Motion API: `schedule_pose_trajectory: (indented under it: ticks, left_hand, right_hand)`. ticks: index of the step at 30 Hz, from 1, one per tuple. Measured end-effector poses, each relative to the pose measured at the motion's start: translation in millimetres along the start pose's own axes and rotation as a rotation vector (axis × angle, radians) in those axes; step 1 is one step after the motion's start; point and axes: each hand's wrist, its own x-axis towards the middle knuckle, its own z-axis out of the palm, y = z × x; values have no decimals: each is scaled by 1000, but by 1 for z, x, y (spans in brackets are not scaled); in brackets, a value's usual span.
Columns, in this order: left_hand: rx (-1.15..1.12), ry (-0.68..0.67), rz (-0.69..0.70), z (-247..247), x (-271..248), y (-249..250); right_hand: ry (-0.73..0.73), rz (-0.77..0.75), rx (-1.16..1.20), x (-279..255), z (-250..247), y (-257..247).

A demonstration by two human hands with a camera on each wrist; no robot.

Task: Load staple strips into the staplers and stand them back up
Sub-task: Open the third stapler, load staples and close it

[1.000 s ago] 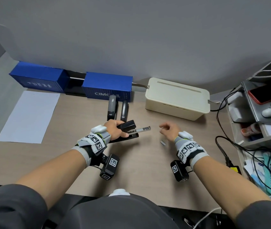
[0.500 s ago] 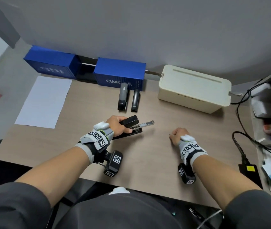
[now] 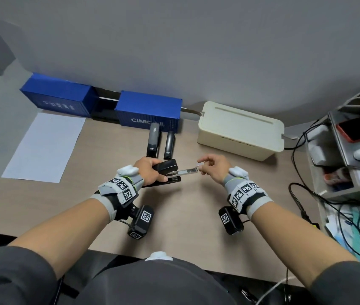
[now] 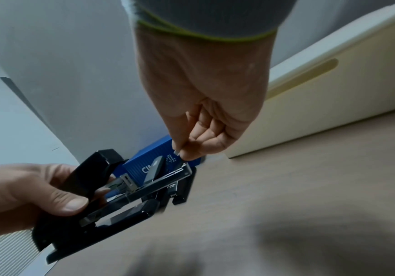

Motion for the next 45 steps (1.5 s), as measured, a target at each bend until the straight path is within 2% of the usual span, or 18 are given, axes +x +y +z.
schedule_pose_trajectory:
  ticks: [12,18,39,45]
  left_hand:
    - [0,7,34,-1,-3,9]
    - [-3,5,36,0,-5,11]
    - [-46,-3,17,1,1,8]
    - [-83,21,-13,-2,1,3]
  right_hand:
    - [11,-88,-234,-2,0,-5]
    - [-8,-125,-233,-7,-1,-6]
    - [-46,-105,-198,-3,9,-3]
    - [15,6,-129,2,4,-1]
